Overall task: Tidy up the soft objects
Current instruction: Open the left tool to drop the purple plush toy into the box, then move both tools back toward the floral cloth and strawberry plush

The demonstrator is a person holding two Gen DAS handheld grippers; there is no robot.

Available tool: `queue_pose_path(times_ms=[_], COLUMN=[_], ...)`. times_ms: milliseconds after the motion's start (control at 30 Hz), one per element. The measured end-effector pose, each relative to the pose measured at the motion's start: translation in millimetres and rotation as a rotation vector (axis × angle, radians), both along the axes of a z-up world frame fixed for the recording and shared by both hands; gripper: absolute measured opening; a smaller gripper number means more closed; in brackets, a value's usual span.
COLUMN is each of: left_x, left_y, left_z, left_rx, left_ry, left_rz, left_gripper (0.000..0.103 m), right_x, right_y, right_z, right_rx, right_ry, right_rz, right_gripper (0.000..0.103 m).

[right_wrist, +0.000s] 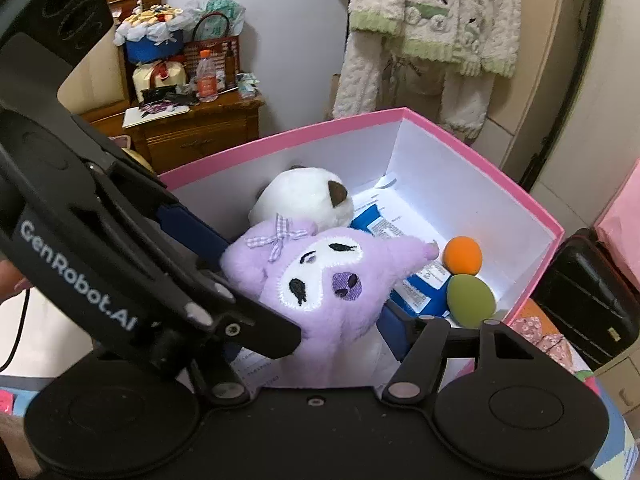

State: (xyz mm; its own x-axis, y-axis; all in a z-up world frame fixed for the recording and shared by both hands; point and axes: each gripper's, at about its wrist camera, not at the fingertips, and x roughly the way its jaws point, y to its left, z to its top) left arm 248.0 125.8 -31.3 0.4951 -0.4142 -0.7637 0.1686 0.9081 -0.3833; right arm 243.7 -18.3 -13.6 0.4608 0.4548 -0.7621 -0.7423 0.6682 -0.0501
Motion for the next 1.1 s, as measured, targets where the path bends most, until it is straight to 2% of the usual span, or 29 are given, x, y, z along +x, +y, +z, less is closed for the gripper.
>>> queue_pose_path(times_ms=[400,767,1100], left_x=[-30,-74,-116], left_y=[0,3,-13], left_z=[23,58,82], left_rx=[0.091,0.113,0.135], left_ry=[-0.132,-0.228,-0.275], left_rz=[-0.008,-0.019,-0.081], left_gripper=[0.083,0.083,0.083], right_x=[-13,-46,-86], right_y=[-14,-32,-61], right_z=[8,32,56], right_rx=[0.047,0.075,0.073], right_ry=[-0.008,-0.055,-0.098], right_rz=[-0.025,-0.052,-0.070], right_gripper=[0.074,0.074,0.074])
